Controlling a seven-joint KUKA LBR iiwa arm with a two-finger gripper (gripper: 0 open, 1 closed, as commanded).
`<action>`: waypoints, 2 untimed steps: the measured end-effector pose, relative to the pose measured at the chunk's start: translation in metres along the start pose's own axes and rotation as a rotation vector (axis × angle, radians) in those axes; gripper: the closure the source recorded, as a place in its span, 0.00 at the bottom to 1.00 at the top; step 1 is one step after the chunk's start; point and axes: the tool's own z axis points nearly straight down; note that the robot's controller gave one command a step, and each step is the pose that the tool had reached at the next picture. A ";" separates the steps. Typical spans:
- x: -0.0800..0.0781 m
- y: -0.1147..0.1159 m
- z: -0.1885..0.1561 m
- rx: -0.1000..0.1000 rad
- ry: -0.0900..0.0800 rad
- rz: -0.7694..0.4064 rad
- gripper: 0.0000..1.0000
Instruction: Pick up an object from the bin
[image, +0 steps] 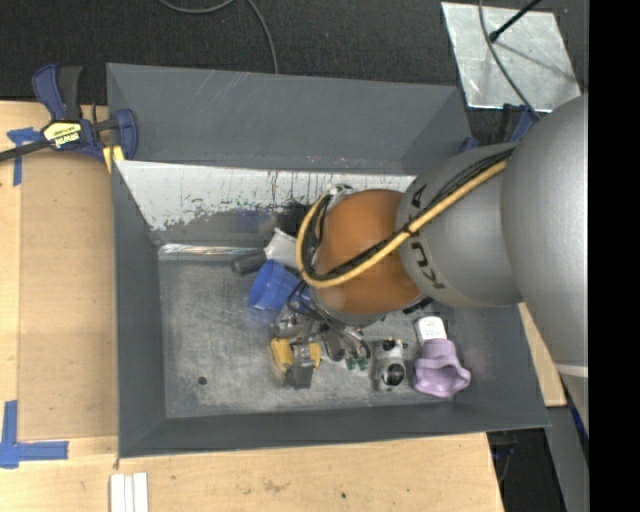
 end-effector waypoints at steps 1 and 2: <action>0.006 0.000 -0.134 0.002 0.002 0.007 1.00; 0.006 0.000 -0.133 0.002 0.003 0.008 0.00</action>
Offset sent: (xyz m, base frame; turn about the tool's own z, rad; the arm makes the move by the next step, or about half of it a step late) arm 0.0000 0.0000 0.0000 0.0000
